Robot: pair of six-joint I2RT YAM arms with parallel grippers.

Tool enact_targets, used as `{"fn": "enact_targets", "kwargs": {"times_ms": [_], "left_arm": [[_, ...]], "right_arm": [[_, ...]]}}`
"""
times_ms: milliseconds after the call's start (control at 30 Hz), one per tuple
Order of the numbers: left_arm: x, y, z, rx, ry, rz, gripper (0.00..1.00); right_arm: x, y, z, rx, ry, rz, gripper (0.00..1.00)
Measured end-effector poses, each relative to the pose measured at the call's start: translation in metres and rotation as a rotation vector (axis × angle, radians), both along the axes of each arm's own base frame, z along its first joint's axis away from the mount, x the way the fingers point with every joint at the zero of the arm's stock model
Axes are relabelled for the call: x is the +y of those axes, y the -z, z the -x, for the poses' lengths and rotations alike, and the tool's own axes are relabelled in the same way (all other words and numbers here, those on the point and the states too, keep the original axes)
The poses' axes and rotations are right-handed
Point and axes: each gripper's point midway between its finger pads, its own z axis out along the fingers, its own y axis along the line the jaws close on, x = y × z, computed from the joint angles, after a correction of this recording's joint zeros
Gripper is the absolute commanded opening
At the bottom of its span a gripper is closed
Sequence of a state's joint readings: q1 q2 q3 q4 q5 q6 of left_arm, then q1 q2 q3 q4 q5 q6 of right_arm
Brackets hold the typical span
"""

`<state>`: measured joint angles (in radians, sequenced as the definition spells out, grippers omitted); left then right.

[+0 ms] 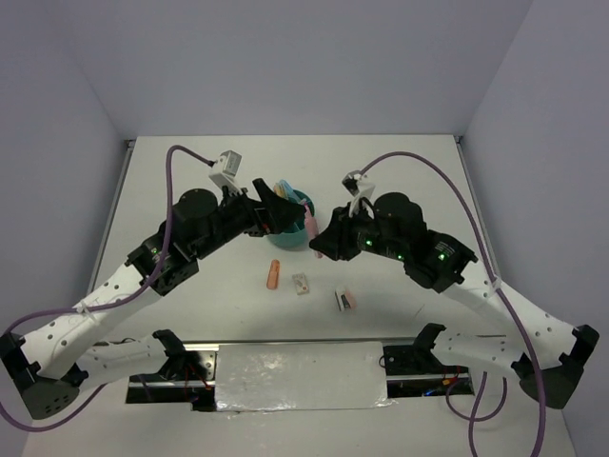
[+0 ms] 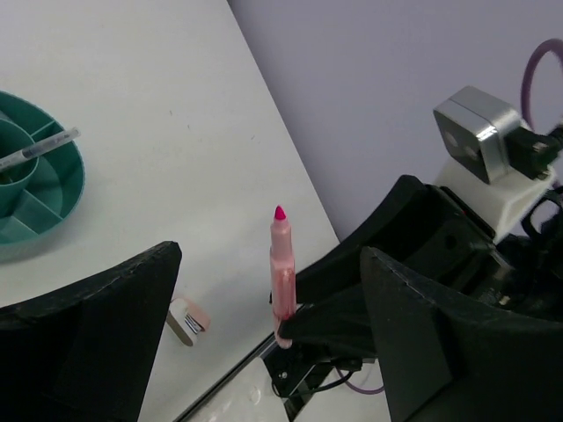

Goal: Sort the stationery into containers
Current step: Close the pen cap on the pen.

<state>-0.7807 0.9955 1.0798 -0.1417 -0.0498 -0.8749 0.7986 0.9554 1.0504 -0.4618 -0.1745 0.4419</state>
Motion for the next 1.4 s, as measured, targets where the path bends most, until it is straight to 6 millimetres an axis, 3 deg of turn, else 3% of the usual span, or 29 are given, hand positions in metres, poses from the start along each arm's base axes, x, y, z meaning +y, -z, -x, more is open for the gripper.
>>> {"fn": "enact_targets", "kwargs": {"times_ms": [200, 300, 333, 367, 500, 600, 633, 667, 900, 1133, 1200, 1233, 1267, 1300, 1400], "left_arm": [[-0.006, 0.012, -0.006, 0.022, 0.001, -0.028, 0.82], [-0.005, 0.014, -0.006, 0.028, -0.001, -0.035, 0.63], [-0.005, 0.014, -0.006, 0.027, -0.004, -0.035, 0.50], [-0.004, 0.013, -0.006, 0.028, -0.006, -0.032, 0.45], [-0.002, 0.013, -0.007, 0.023, -0.014, -0.037, 0.44], [-0.002, 0.014, -0.007, 0.024, -0.015, -0.038, 0.25], [-0.002, 0.015, -0.007, 0.025, -0.017, -0.043, 0.07], [0.000, 0.017, -0.008, 0.029, -0.021, -0.050, 0.00], [0.004, 0.020, -0.011, 0.059, -0.050, -0.083, 0.00], [0.013, 0.025, -0.003, 0.116, -0.067, -0.083, 0.00], [0.015, 0.024, -0.001, 0.125, -0.067, -0.074, 0.00], [0.015, 0.024, 0.000, 0.129, -0.068, -0.072, 0.00], [0.015, 0.023, 0.000, 0.130, -0.066, -0.068, 0.00], [0.015, 0.023, 0.000, 0.132, -0.067, -0.063, 0.00], [0.023, 0.005, -0.016, 0.084, -0.132, -0.002, 0.00]], "right_arm": [[0.025, -0.007, 0.005, -0.002, -0.034, 0.047, 0.00], [0.029, -0.010, 0.003, 0.000, -0.031, 0.074, 0.00], [0.031, -0.011, 0.001, 0.000, -0.031, 0.078, 0.00], [0.033, -0.012, 0.001, -0.004, -0.033, 0.082, 0.00], [0.041, -0.012, 0.003, -0.003, -0.056, 0.105, 0.00], [0.047, -0.009, 0.004, 0.002, -0.074, 0.127, 0.00], [0.048, -0.008, 0.004, 0.005, -0.076, 0.135, 0.00], [0.049, -0.007, 0.004, 0.006, -0.077, 0.141, 0.00], [0.048, -0.002, 0.005, -0.001, -0.073, 0.144, 0.00], [0.053, 0.004, 0.018, -0.053, -0.091, 0.063, 0.00], [0.055, 0.003, 0.020, -0.065, -0.089, 0.037, 0.18], [0.056, 0.002, 0.021, -0.068, -0.087, 0.026, 0.34], [0.055, 0.001, 0.021, -0.072, -0.081, 0.018, 0.90], [0.055, -0.001, 0.021, -0.068, -0.074, 0.009, 1.00], [0.044, 0.007, 0.031, -0.046, -0.076, 0.051, 1.00]]}}
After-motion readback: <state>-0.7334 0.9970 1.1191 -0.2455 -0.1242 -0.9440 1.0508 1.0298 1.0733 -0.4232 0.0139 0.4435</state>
